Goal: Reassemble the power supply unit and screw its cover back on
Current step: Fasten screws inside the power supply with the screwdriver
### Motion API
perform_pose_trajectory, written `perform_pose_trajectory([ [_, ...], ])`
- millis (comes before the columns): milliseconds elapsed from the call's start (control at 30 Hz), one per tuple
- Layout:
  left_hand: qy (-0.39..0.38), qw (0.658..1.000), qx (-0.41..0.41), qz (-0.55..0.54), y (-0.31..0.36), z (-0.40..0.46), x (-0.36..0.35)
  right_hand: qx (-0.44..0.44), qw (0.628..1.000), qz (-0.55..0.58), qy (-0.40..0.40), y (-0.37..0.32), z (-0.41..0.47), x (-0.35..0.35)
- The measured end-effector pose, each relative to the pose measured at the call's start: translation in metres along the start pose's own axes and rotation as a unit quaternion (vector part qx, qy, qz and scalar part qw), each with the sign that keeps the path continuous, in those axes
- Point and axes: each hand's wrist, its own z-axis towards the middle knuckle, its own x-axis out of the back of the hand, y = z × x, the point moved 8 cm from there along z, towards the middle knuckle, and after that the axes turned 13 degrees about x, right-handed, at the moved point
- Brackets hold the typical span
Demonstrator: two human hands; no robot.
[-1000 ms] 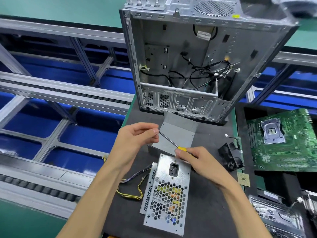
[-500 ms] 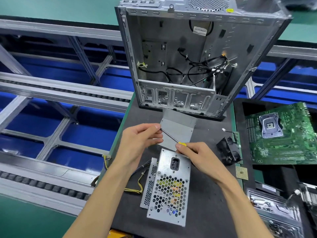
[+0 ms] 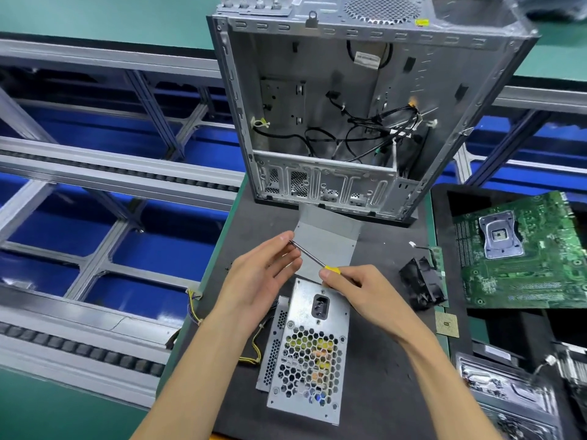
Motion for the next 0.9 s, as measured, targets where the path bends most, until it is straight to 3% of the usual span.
perform_pose_trajectory([
  [267,0.068,0.986,-0.077,0.131,0.011,-0.009,0.0,0.001,1.0,-0.017,0.01,0.001,-0.001,0.003],
  [667,0.04,0.988,-0.044,0.141,0.011,-0.009,0.001,-0.017,1.0,0.004,-0.001,0.005,0.001,0.001],
  [733,0.066,0.986,-0.045,0.148,0.009,-0.01,0.007,-0.015,1.0,-0.001,-0.001,0.004,0.001,0.001],
  [833,0.147,0.955,-0.07,0.249,0.011,-0.016,0.023,-0.01,1.0,-0.008,0.001,0.002,0.0,0.002],
  [900,0.147,0.935,-0.029,0.322,0.002,-0.019,0.029,-0.009,1.0,-0.005,0.004,0.001,0.0,0.002],
])
